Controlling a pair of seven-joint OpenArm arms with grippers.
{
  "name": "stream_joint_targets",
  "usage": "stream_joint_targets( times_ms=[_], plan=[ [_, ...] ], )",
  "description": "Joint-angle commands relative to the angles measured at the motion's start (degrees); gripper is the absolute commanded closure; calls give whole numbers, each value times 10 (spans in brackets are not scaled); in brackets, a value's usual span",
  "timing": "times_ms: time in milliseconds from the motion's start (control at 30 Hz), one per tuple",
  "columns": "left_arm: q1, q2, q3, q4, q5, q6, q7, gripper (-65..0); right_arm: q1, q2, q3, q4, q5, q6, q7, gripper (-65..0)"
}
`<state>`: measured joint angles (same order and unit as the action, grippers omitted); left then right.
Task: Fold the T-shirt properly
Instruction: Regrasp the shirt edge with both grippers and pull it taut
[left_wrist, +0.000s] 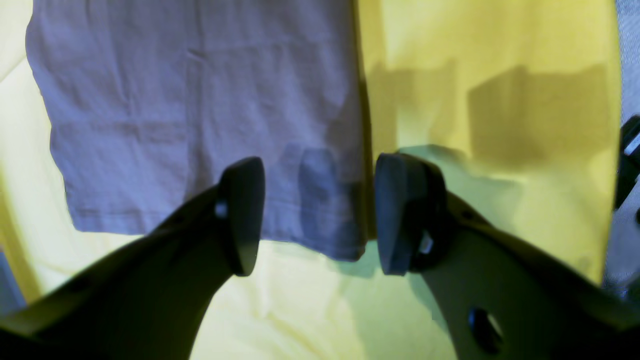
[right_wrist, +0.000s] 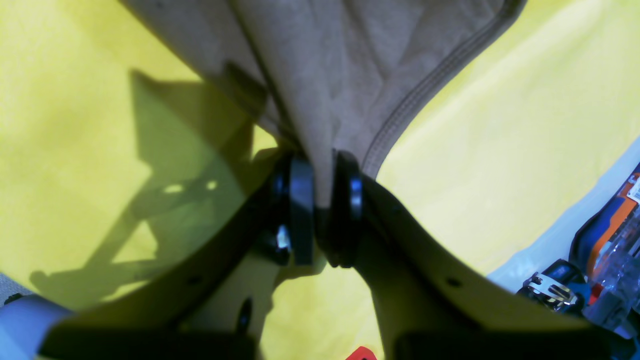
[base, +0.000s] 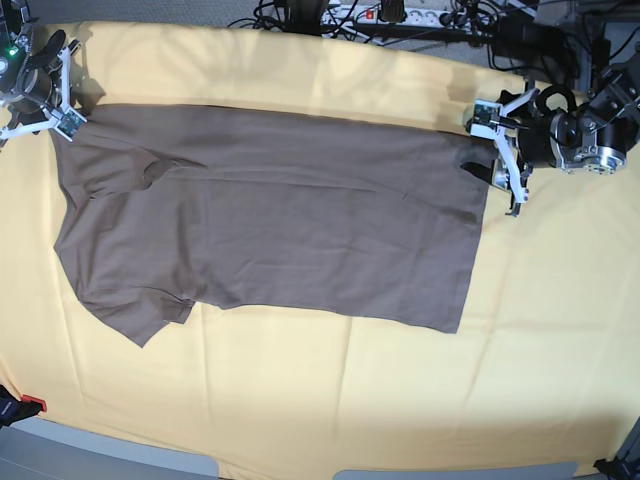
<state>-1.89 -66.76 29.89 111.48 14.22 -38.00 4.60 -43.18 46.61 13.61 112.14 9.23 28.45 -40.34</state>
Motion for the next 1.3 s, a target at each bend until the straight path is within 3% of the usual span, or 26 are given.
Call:
stream_joint_targets(
  times_ms=[0, 333, 467, 600, 667, 767, 800, 867, 1167, 1267],
  plan=[
    [-7, -13, -6, 2, 5, 5, -1, -354, 0, 10, 7, 6, -3, -6, 0, -109],
    [-7, -5, -6, -58, 17, 7, -11, -353, 0, 10, 7, 6, -2, -6, 0, -109],
    [-7, 12, -6, -64, 19, 37, -12, -340, 0, 10, 7, 6, -1, -6, 0, -109],
    [-7, 30, -6, -66, 18, 39, -12, -339, 0, 10, 7, 6, -1, -6, 0, -109],
    [-7, 34, -6, -65, 18, 39, -12, -268, 0, 10, 7, 6, -1, -6, 0, -109],
    [-9, 34, -7, -65, 18, 40, -12, -37, 0, 10, 7, 6, -1, -6, 0, -104],
    [-10, 32, -7, -65, 18, 40, -12, 0, 0, 10, 7, 6, -1, -6, 0, -90],
    [-12, 26, -7, -63, 18, 40, -12, 0, 0, 10, 7, 6, -3, -6, 0, 0],
    [-45, -12, -7, -54, -2, 39, -26, 0, 0, 12, 7, 6, -27, 7, -17, 0],
    [-48, -27, -7, -38, -49, 7, -50, 0, 0, 12, 7, 7, -22, 24, -27, 0]
  ],
)
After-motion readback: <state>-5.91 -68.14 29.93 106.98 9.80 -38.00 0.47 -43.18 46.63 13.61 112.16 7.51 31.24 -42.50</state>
